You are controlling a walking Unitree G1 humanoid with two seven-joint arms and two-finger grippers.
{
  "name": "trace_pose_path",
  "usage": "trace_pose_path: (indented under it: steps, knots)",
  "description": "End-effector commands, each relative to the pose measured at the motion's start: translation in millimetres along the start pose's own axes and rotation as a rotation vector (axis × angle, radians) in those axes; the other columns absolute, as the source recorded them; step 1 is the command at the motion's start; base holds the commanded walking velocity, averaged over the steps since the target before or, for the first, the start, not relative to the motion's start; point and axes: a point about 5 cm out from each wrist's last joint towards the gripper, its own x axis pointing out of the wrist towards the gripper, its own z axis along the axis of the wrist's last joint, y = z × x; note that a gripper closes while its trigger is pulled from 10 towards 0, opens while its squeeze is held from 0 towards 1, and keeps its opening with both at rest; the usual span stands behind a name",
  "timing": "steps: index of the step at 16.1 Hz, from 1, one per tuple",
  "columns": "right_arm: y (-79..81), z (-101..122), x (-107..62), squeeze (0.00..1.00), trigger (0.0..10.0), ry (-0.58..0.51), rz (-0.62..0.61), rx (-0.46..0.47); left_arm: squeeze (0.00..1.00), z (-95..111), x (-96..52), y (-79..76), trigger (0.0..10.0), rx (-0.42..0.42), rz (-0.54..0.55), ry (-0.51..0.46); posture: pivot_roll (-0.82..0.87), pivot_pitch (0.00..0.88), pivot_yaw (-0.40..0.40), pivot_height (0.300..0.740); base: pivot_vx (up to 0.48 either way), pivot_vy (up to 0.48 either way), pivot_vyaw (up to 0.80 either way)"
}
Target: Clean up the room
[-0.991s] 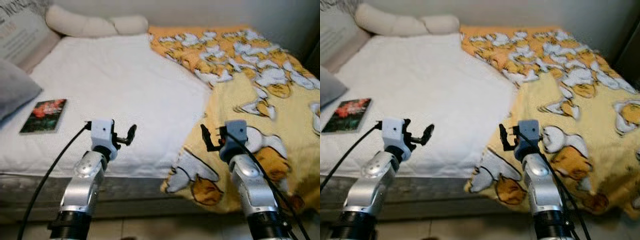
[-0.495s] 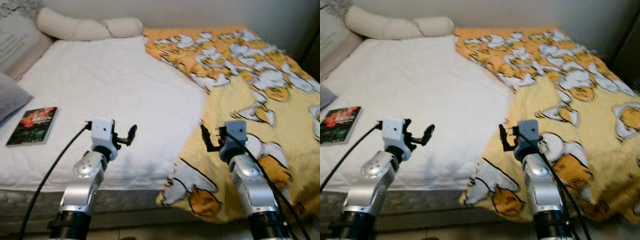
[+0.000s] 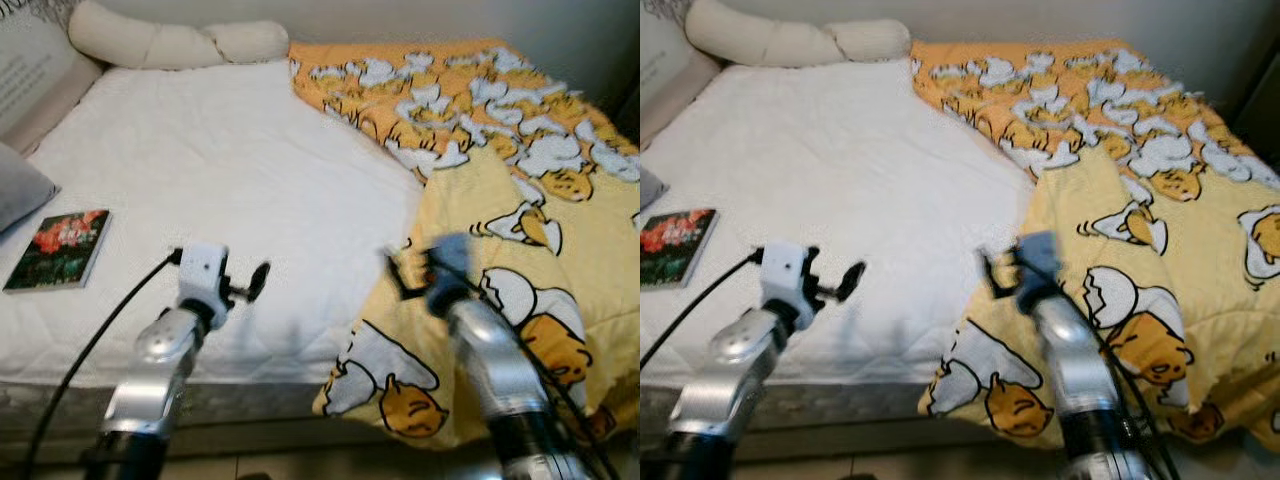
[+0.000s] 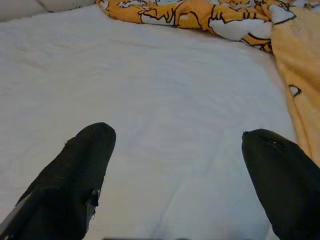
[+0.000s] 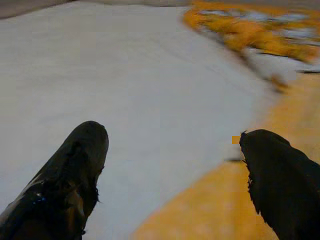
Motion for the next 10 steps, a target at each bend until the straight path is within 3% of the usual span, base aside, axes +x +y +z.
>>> trace_pose_path:
  steps: [1, 5, 7, 8, 9, 10]
  knots:
    - [2.7, -4, 7.1, 1.00, 10.0, 0.051, 0.052, -0.032, 0.00, 2, -2.2, -6.0, 10.0, 0.040, -0.063, 0.008, 0.06, 0.000, 0.045, 0.740, 0.000, 0.000, 0.00]
    - [3.5, -16, 30.8, 1.00, 10.0, 0.221, 0.097, -0.184, 0.00, 3, -13.6, -12.0, 10.0, 0.102, -0.202, 0.054, 0.11, 0.003, 0.050, 0.740, 0.000, 0.000, 0.00]
    - [1.1, -19, 38.9, 1.00, 10.0, 0.304, 0.071, -0.301, 0.00, 7, -21.9, -7.8, 10.0, 0.105, -0.222, 0.082, 0.15, 0.080, 0.041, 0.740, 0.000, 0.000, 0.00]
    - [0.3, -20, 39.2, 0.79, 10.0, 0.313, 0.072, -0.316, 0.00, 8, -25.3, -7.9, 10.0, 0.109, -0.225, 0.088, 0.17, 0.110, 0.037, 0.740, 0.000, 0.000, 0.00]
    - [-0.8, -23, 38.9, 0.00, 10.0, 0.342, 0.069, -0.340, 0.00, 8, -31.4, -8.3, 10.0, 0.130, -0.242, 0.109, 0.19, 0.142, 0.032, 0.740, 0.000, 0.000, 0.00]
    - [-3.4, -27, 38.0, 0.00, 10.0, 0.377, 0.052, -0.377, 0.00, 8, -39.6, -9.3, 10.0, 0.148, -0.270, 0.132, 0.21, 0.188, 0.029, 0.740, 0.000, 0.000, 0.00]
